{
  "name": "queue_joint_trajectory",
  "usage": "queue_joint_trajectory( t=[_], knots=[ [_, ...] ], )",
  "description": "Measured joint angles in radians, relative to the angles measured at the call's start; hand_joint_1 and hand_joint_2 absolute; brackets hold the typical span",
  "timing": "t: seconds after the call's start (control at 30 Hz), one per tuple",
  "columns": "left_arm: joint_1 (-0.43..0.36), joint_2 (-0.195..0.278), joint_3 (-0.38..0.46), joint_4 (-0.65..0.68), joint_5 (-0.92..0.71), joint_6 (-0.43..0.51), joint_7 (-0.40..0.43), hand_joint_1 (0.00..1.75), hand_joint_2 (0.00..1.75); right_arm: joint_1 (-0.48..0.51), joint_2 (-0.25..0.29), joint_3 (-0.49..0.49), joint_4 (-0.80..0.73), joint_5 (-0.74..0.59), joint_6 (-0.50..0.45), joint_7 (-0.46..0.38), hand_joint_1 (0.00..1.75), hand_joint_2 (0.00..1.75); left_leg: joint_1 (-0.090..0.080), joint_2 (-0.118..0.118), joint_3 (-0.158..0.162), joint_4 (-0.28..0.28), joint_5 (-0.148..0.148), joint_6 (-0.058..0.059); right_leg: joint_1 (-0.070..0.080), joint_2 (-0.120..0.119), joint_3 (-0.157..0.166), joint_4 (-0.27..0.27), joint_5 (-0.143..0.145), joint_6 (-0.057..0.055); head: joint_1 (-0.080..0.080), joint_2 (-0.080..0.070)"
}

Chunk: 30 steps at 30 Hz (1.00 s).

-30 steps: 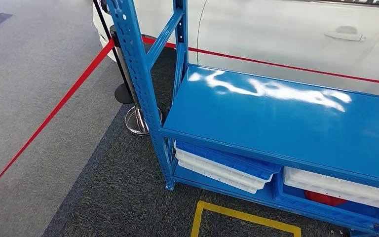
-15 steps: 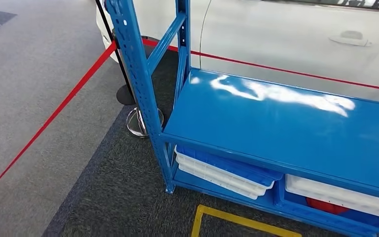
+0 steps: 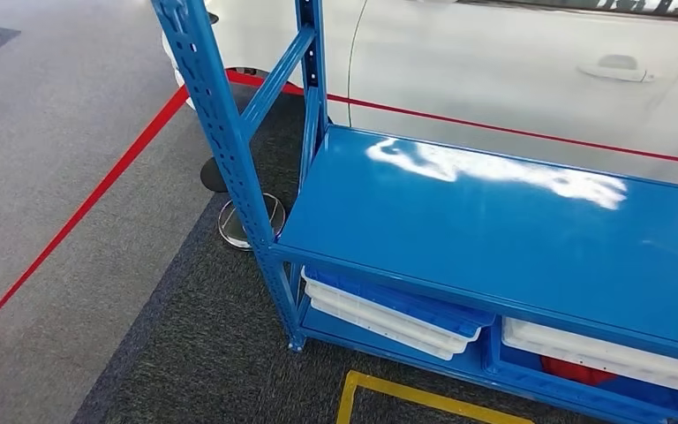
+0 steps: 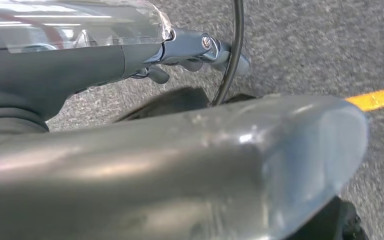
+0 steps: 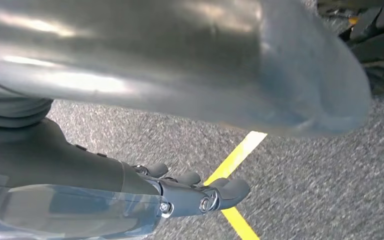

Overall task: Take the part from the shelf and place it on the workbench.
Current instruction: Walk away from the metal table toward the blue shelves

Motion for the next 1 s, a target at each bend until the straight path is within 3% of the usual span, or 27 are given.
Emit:
queue_joint_trajectory(
  t=[0.07,0.13,0.23,0.27,0.3,0.33,0.4,0.43,0.5,0.53,0.57,0.67,0.73,0.87,1.0],
  knots=[
    [-0.003,0.0,0.001,0.003,-0.014,0.0,0.0,0.0,0.0,0.0,0.0,0.003,0.001,0.0,0.0,-0.002,0.0,0.0,-0.001,-0.001,-0.005,-0.012,0.009,0.006,-0.001,-0.001,-0.002,-0.004,0.008,0.014,0.0,0.0],
    [-0.006,-0.001,0.003,0.007,-0.027,-0.001,-0.001,0.0,0.0,0.001,0.0,0.007,0.002,0.0,0.0,-0.003,0.0,0.0,0.004,0.001,-0.008,-0.031,0.026,0.016,-0.001,-0.001,-0.009,0.014,-0.013,0.025,0.001,0.0],
    [-0.009,-0.001,0.004,0.016,-0.045,-0.003,-0.004,0.0,0.0,0.001,0.0,0.012,0.004,0.0,0.0,-0.003,0.0,0.0,0.005,0.006,-0.024,-0.042,0.048,0.028,-0.003,0.001,-0.065,0.16,-0.121,0.033,0.004,0.0],
    [-0.01,-0.001,0.005,0.019,-0.05,-0.004,-0.007,0.0,0.0,0.001,0.0,0.012,0.005,0.0,0.0,-0.003,0.0,0.0,0.004,0.007,-0.031,-0.041,0.052,0.028,-0.004,0.0,-0.082,0.212,-0.147,0.036,0.004,0.0],
    [-0.01,-0.001,0.006,0.022,-0.055,-0.003,-0.014,0.0,0.0,0.002,0.0,0.013,0.007,0.0,0.0,-0.003,0.0,0.0,0.004,0.007,-0.037,-0.04,0.056,0.027,-0.005,0.0,-0.086,0.239,-0.153,0.039,0.004,0.0],
    [-0.011,-0.001,0.006,0.025,-0.058,0.0,-0.025,0.0,0.0,0.002,0.0,0.013,0.008,0.0,-0.001,-0.003,0.0,0.0,0.004,0.007,-0.042,-0.037,0.058,0.026,-0.006,0.0,-0.071,0.23,-0.139,0.041,0.004,0.0],
    [-0.011,-0.001,0.007,0.028,-0.055,0.007,-0.061,0.0,0.0,0.002,-0.002,0.014,0.009,0.0,-0.001,-0.006,0.0,0.0,0.005,0.007,-0.05,-0.028,0.06,0.021,-0.01,0.0,0.006,0.111,-0.081,0.044,0.004,0.0],
    [-0.011,-0.001,0.007,0.028,-0.05,0.009,-0.081,0.0,0.0,0.002,-0.003,0.014,0.01,0.0,-0.002,-0.009,0.0,0.0,0.005,0.006,-0.055,-0.022,0.06,0.017,-0.01,0.001,0.046,0.047,-0.06,0.043,0.005,0.0],
    [-0.012,0.0,0.007,0.029,-0.039,0.006,-0.111,0.0,0.0,0.002,-0.003,0.014,0.011,0.0,-0.002,-0.013,0.0,0.0,0.001,0.005,-0.063,-0.011,0.059,0.007,-0.008,0.005,0.082,-0.023,-0.05,0.031,0.004,0.0],
    [-0.013,0.0,0.006,0.029,-0.038,0.003,-0.119,0.0,0.0,0.002,-0.004,0.015,0.011,0.0,-0.002,-0.014,0.0,0.0,-0.001,0.005,-0.066,-0.007,0.058,0.004,-0.006,0.006,0.081,-0.027,-0.051,0.024,0.002,0.0],
    [-0.014,0.001,0.006,0.029,-0.037,0.002,-0.125,0.0,0.0,0.003,-0.004,0.015,0.012,0.0,-0.002,-0.014,0.0,0.0,-0.003,0.005,-0.066,-0.005,0.055,0.008,-0.007,0.006,0.079,-0.03,-0.051,0.019,0.001,0.0],
    [-0.015,0.003,0.005,0.029,-0.038,0.0,-0.131,0.0,0.0,0.004,-0.005,0.014,0.013,0.0,-0.002,-0.014,0.0,0.0,-0.003,0.004,-0.069,-0.006,0.056,0.035,-0.004,0.004,0.078,-0.034,-0.048,0.01,-0.003,0.0],
    [-0.015,0.003,0.005,0.029,-0.038,0.0,-0.132,0.0,0.0,0.005,-0.005,0.014,0.013,0.0,-0.002,-0.014,0.0,0.0,-0.003,0.004,-0.069,-0.008,0.065,0.039,-0.002,0.004,0.077,-0.034,-0.046,0.005,-0.005,0.0],
    [-0.015,0.003,0.005,0.029,-0.038,0.0,-0.132,0.0,0.0,0.005,-0.005,0.015,0.016,0.0,-0.002,-0.014,0.0,0.0,-0.002,0.002,-0.067,-0.011,0.074,0.034,0.0,0.004,0.075,-0.033,-0.045,0.002,-0.005,0.0],
    [-0.016,0.003,0.004,0.031,-0.038,0.0,-0.132,0.0,0.0,0.005,-0.005,0.015,0.018,0.0,-0.002,-0.014,0.0,0.0,-0.001,0.002,-0.067,-0.013,0.076,0.017,0.0,0.003,0.072,-0.031,-0.046,0.001,-0.006,0.0]
  ],
)
